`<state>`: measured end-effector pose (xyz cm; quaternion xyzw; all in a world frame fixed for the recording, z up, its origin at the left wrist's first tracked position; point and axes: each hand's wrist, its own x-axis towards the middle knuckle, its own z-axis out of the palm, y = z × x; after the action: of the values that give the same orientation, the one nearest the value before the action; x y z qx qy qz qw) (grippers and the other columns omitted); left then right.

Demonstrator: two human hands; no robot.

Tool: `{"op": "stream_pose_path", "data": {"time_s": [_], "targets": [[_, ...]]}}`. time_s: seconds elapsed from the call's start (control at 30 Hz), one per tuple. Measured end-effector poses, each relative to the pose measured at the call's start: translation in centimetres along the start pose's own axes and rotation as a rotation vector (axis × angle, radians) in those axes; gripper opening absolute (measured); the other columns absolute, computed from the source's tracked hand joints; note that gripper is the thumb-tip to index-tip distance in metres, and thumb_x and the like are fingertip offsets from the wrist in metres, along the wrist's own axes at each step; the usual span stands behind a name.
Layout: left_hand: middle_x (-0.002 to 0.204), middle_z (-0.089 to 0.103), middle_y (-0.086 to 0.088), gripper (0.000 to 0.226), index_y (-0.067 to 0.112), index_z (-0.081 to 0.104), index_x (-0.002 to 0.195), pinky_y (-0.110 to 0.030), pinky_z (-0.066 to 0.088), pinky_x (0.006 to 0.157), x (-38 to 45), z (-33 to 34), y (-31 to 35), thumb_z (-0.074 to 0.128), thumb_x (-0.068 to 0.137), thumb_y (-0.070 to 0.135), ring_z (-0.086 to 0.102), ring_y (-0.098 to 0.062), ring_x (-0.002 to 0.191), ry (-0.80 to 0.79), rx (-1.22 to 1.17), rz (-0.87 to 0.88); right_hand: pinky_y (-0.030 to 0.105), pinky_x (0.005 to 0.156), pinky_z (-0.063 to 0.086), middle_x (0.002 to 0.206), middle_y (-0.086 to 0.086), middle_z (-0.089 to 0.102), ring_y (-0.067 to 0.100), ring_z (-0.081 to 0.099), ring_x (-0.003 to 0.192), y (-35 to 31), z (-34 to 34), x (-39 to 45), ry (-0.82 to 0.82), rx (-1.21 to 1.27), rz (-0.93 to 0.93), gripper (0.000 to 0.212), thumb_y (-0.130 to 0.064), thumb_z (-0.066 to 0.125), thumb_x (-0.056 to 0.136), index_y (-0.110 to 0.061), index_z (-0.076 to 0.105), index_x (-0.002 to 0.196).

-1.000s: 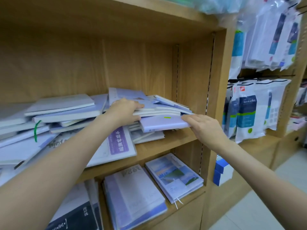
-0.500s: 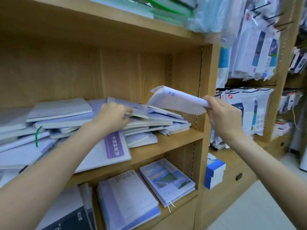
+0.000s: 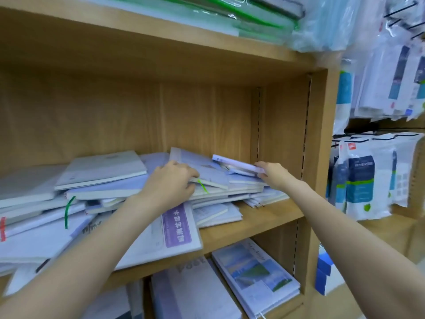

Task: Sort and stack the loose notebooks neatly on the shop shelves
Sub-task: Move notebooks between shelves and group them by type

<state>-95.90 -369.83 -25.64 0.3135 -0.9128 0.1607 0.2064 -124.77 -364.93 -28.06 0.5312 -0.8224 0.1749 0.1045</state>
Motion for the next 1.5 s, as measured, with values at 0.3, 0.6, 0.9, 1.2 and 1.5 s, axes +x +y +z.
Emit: {"op": "stream_pose_path", "data": {"time_s": [0.3, 0.6, 0.9, 1.2, 1.5], "targets": [[0.124, 0.06, -0.012, 0.058, 0.012, 0.062, 0.12, -0.05, 0.041, 0.095, -4.0, -1.8, -2.7, 0.04, 0.078, 0.046, 0.055, -0.034, 0.114, 0.249, -0.14, 0.14, 0.025, 0.097, 0.036, 0.132, 0.005, 0.053, 0.02, 0.048, 0.121, -4.3, -1.4, -8.6, 0.24, 0.338, -0.28, 0.045, -0.023, 0.055, 0.094, -0.012, 0.043, 0.136], [0.157, 0.009, 0.004, 0.087, 0.041, -0.006, 0.144, -0.038, 0.018, 0.112, -11.9, -3.7, -8.8, 0.06, 0.087, 0.039, 0.017, -0.024, 0.14, -0.12, 0.193, -0.073, 0.024, 0.075, 0.047, 0.113, 0.011, 0.056, 0.016, 0.056, 0.086, -15.5, 4.0, -15.6, -0.191, 1.182, 0.107, 0.05, -0.022, 0.065, 0.087, 0.0, 0.047, 0.129], [0.153, -0.025, 0.008, 0.083, 0.055, -0.022, 0.133, -0.057, 0.015, 0.111, -11.8, -3.4, -8.7, 0.028, 0.097, 0.0, -0.003, -0.035, 0.143, -0.31, 0.493, 0.032, 0.019, 0.046, 0.05, 0.088, 0.009, 0.061, 0.019, 0.06, 0.07, -19.8, 1.7, -16.4, -0.217, 1.741, 0.187, 0.01, 0.004, 0.055, 0.089, -0.005, 0.055, 0.094], [0.152, -0.028, 0.012, 0.094, 0.057, -0.02, 0.135, -0.057, 0.027, 0.106, -9.8, -4.1, -8.7, 0.032, 0.092, -0.01, 0.006, -0.038, 0.142, -0.417, 0.546, 0.027, 0.021, 0.056, 0.056, 0.114, 0.015, 0.064, 0.03, 0.067, 0.08, -21.8, 1.5, -20.3, -0.15, 1.749, 0.171, 0.024, 0.003, 0.051, 0.092, -0.005, 0.049, 0.115], [0.152, -0.026, 0.014, 0.098, 0.054, -0.01, 0.14, -0.059, 0.019, 0.109, -9.7, -4.2, -8.8, 0.028, 0.086, -0.017, 0.0, -0.036, 0.143, -0.45, 0.496, 0.019, 0.027, 0.055, 0.056, 0.094, 0.01, 0.065, 0.017, 0.063, 0.07, -21.3, 2.3, -19.4, -0.394, 1.724, 0.285, 0.028, 0.002, 0.056, 0.088, -0.005, 0.049, 0.114]]}}
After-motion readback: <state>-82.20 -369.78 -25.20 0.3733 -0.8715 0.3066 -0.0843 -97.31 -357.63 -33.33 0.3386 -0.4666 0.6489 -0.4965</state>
